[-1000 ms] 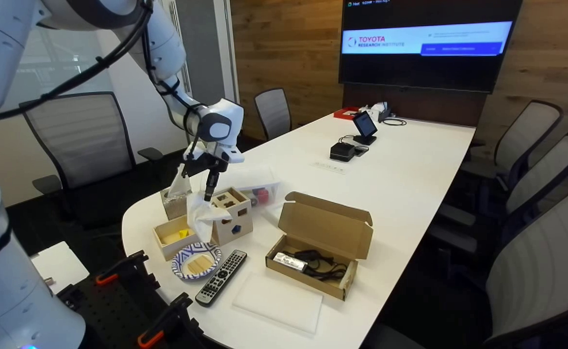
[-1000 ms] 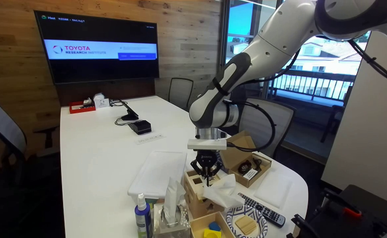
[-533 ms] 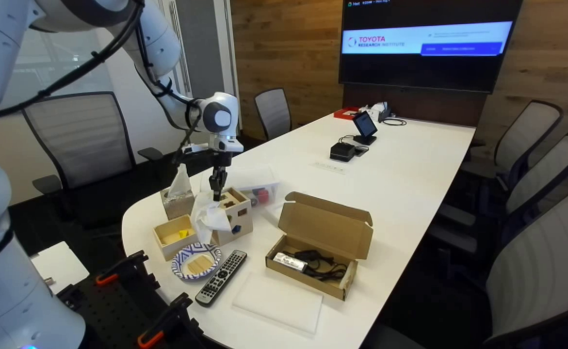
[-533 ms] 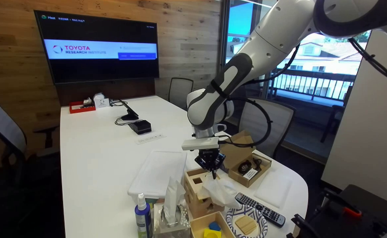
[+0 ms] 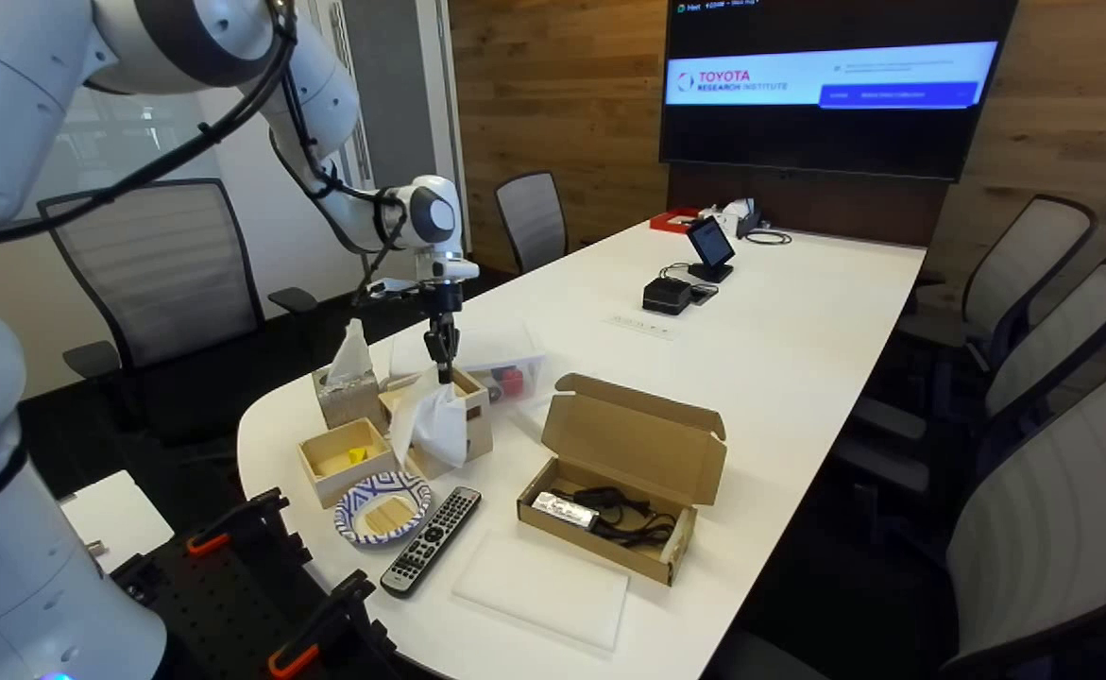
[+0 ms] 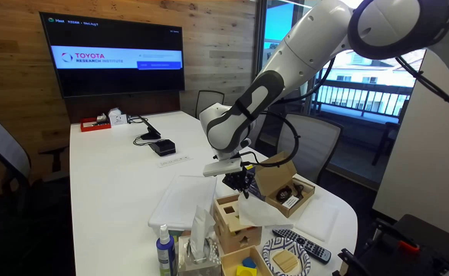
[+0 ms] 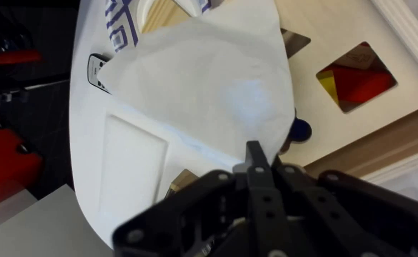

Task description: Use the napkin to wipe the shape sorter

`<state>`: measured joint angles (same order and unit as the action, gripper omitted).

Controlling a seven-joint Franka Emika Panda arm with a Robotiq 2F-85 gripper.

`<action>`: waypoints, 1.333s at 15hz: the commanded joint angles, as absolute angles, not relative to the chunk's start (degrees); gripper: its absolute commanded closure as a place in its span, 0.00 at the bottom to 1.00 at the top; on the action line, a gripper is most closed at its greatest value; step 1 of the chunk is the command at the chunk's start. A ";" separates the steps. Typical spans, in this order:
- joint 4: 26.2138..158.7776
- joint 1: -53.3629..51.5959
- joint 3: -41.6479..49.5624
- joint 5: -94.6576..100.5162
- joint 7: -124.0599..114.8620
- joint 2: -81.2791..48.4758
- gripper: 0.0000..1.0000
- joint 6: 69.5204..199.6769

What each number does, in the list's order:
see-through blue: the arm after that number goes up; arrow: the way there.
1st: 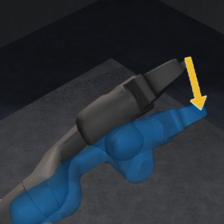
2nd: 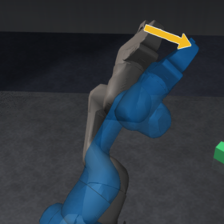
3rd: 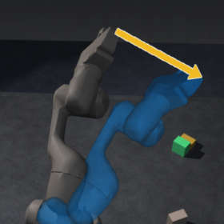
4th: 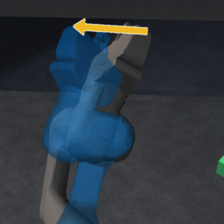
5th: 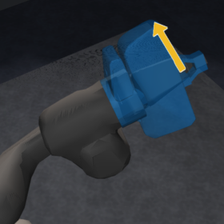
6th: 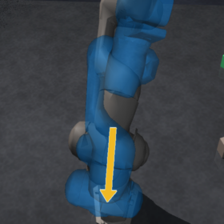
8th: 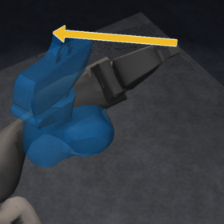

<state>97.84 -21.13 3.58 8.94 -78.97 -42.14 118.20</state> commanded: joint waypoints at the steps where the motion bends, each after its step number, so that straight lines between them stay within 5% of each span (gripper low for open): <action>1: 92.31 -20.79 3.05 10.86 -78.69 -46.64 1.00 118.85; 8: 93.68 -19.27 1.71 9.21 -72.80 -47.93 1.00 134.25; 20: 97.20 -14.07 -4.37 -3.15 -56.30 -46.74 1.00 141.61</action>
<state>94.54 -15.84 -2.21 0.84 -60.44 -48.03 139.66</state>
